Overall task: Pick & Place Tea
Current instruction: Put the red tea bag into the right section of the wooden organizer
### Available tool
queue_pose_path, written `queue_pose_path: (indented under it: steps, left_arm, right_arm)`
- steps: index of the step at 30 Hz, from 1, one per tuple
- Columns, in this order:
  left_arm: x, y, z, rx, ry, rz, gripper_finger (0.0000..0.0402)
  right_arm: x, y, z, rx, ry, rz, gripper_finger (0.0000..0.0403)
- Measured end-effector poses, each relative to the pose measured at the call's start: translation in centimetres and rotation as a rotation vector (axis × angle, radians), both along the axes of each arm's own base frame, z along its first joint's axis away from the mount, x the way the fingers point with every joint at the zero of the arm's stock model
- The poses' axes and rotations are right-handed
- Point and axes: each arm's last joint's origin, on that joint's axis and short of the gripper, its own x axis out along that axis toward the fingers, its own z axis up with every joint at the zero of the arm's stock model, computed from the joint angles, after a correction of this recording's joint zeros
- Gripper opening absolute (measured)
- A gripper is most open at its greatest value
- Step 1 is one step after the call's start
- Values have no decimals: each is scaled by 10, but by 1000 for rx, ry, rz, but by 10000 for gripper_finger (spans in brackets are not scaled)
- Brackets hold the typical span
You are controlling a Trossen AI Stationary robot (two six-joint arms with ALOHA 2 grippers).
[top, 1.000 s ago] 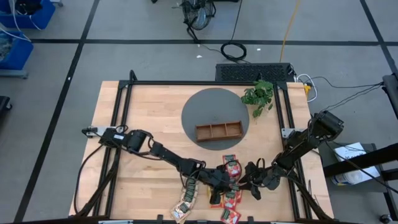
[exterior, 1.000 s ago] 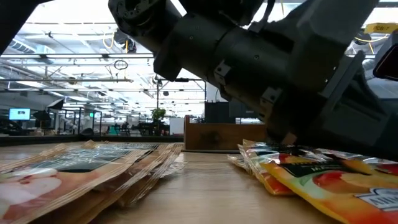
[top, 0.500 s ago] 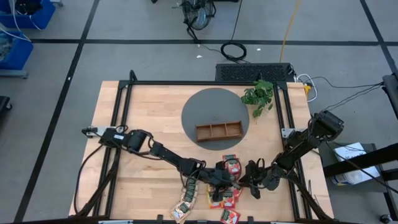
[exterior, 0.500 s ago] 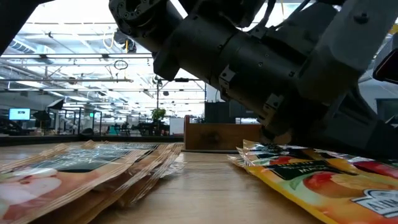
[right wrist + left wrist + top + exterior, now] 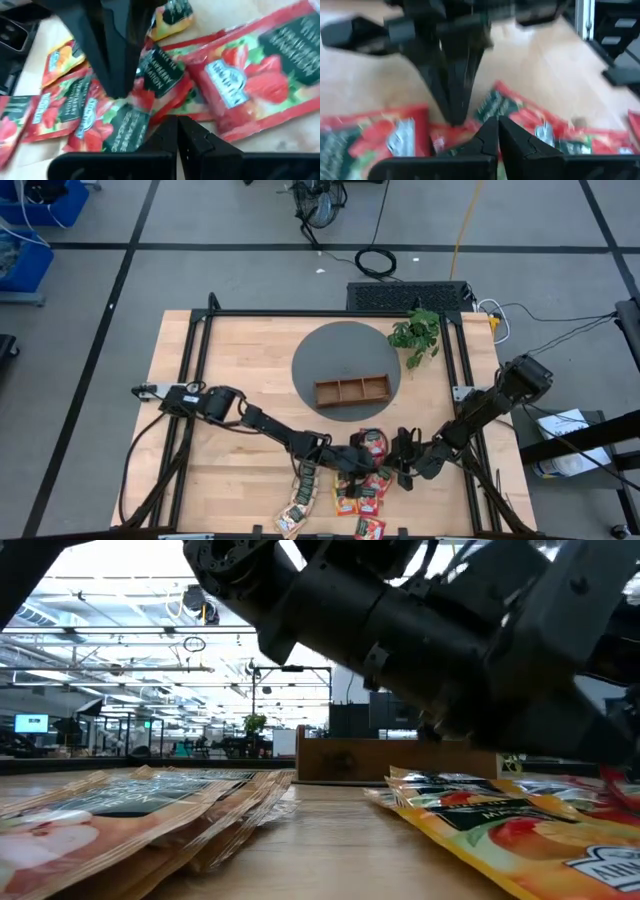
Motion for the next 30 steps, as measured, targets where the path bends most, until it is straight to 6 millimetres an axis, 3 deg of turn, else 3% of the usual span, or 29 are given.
queue_pose_path:
  steps: [6, 10, 15, 19, 23, 26, 30]
  left_arm:
    - [-3, 2, 41, -10, -52, -18, 35]
    - [-17, -21, 64, -120, -22, -192, 20]
    - [-41, -73, 54, -117, 65, -310, 7]
    - [-42, -91, 53, -128, 46, -285, 4]
    - [-32, -103, 43, -147, 55, -280, 4]
    - [-23, -107, 38, -134, 76, -292, 3]
    - [-14, -98, 34, -92, 94, -247, 10]
  right_arm:
    - [-2, -6, 21, -51, -47, 45, 0]
    - [-10, -5, 40, -30, -92, 88, 0]
    - [-21, 17, 61, 32, -166, 225, 0]
    - [-20, 34, 65, -14, -141, 258, 0]
    - [-13, 53, 59, 25, -84, 331, 0]
    - [-4, 81, 56, 32, -47, 427, 0]
    - [11, 121, 56, -18, -72, 529, 0]
